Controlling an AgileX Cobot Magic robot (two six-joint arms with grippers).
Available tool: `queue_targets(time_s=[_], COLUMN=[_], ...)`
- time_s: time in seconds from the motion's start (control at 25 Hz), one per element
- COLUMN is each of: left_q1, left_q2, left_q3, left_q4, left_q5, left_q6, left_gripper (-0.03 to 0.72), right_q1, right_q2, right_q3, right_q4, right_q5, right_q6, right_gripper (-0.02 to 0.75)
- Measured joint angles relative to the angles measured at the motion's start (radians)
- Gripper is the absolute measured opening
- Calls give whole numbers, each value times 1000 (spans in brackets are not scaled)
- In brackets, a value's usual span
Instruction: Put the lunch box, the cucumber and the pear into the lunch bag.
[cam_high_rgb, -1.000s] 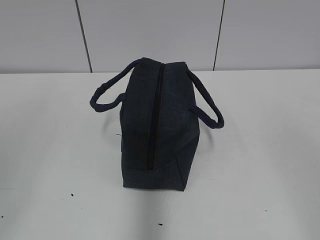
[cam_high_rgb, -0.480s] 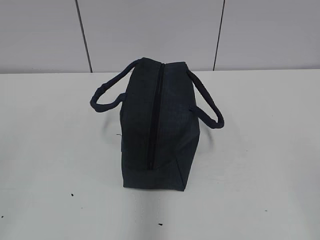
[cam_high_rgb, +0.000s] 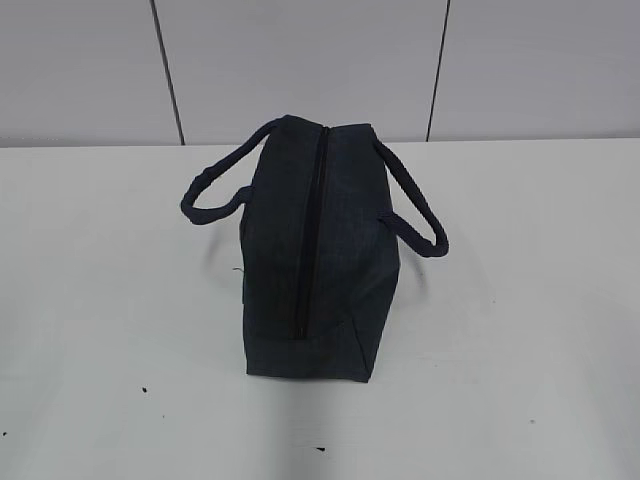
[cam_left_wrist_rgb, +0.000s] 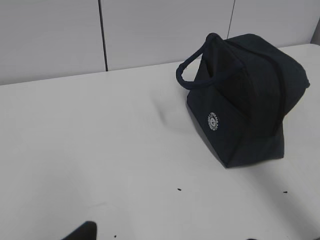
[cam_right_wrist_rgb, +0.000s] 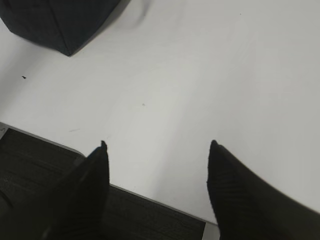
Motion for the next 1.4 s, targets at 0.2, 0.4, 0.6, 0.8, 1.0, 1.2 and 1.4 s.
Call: queue_targets(time_s=[0.2, 0.4, 0.6, 0.8, 1.0, 1.2, 1.4], left_q1=[0, 0, 0, 0, 0, 54, 222], left_q2=[0, 0, 0, 0, 0, 0, 0], left_q3=[11, 11, 11, 11, 11, 11, 11], left_q4=[-6, -16, -17, -17, -17, -18, -18], left_q5=[-15, -17, -17, -17, -17, -17, -18], left_q6=[0, 0, 0, 0, 0, 0, 0], left_gripper=[506, 483, 458, 442, 438, 438, 436], right_q1=[0, 0, 0, 0, 0, -38, -131], right_q2=[0, 0, 0, 0, 0, 0, -64], right_q3=[12, 12, 12, 12, 12, 12, 12], right_q4=[0, 0, 0, 0, 0, 0, 0], right_q5=[-19, -21, -23, -23, -23, -24, -27], right_q6=[0, 0, 0, 0, 0, 0, 0], right_gripper=[477, 476, 475, 475, 475, 475, 475])
